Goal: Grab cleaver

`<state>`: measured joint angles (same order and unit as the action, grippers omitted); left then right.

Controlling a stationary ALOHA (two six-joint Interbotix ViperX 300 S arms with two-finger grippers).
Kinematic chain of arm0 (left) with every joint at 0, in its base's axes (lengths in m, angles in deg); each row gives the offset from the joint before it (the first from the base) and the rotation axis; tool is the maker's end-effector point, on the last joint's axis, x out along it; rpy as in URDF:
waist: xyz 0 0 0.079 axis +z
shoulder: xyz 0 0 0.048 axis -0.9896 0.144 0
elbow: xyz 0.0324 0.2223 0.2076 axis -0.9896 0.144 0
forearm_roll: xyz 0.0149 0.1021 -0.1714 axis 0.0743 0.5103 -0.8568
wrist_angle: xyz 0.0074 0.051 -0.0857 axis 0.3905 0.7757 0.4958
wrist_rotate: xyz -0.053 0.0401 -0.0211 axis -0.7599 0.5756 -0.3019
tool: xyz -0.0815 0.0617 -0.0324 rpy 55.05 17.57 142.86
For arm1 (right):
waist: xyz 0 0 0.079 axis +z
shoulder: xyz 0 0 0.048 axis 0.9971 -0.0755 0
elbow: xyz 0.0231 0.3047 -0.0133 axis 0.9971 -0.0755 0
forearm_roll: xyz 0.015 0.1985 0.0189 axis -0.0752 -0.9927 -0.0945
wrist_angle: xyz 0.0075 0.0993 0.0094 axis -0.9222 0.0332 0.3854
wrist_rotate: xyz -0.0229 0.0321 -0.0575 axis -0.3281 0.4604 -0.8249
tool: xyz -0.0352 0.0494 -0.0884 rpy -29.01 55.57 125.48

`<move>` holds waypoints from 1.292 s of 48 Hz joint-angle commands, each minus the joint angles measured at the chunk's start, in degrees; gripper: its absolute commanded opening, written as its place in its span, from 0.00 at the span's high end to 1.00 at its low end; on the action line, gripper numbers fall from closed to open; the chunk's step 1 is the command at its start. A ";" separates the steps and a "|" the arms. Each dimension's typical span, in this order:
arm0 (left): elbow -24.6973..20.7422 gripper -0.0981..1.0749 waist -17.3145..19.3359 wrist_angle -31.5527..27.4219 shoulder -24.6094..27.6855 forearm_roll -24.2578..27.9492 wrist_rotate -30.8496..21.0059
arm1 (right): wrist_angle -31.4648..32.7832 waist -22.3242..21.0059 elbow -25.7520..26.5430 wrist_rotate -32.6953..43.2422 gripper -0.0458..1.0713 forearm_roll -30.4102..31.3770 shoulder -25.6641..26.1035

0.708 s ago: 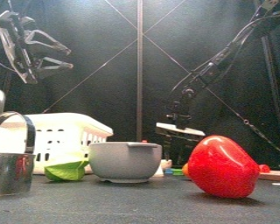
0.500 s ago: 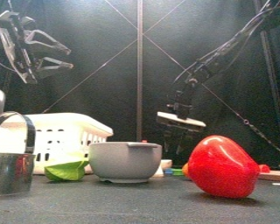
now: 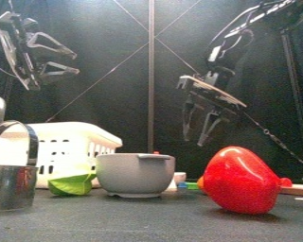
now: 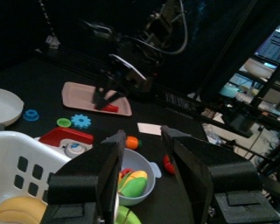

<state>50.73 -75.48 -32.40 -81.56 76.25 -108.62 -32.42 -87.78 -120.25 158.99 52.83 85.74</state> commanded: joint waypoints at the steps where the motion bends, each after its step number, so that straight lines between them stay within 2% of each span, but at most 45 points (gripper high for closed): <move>1: -0.70 0.24 0.26 0.26 0.18 0.00 0.09 | 3.78 5.98 0.88 -0.18 0.26 -3.87 2.11; 9: -0.44 0.24 0.53 0.18 0.09 0.00 0.00 | 13.45 15.21 3.34 -0.18 0.26 -11.16 2.29; 16: -0.62 0.24 0.53 0.18 0.18 -0.26 -0.09 | 21.36 20.92 3.52 0.00 0.26 -17.93 2.29; 21: -0.44 0.24 0.53 0.18 0.18 -0.70 0.00 | 22.59 23.47 2.55 -0.18 0.26 -24.87 2.11; 26: -0.44 0.24 0.53 0.18 0.09 -0.79 0.00 | 21.36 25.84 0.88 0.09 0.26 -30.23 1.93; 31: -0.44 0.24 0.62 0.18 0.18 -0.79 0.00 | 18.11 27.60 -1.05 0.62 0.26 -31.73 1.32; 39: -0.44 0.24 0.44 0.18 0.18 -0.79 0.00 | 10.46 30.67 -3.96 0.70 0.26 -32.34 -0.09; 48: -0.44 0.24 0.44 0.18 0.09 -0.79 0.00 | 6.68 33.75 -7.47 0.97 0.26 -32.87 -1.14; 62: -0.26 0.24 0.62 0.18 0.09 -0.79 0.09 | -2.20 34.37 -9.40 0.62 0.26 -33.05 -5.36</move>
<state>51.08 -75.04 -32.49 -81.56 75.46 -108.62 -32.77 -53.41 -129.83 160.05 19.43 80.20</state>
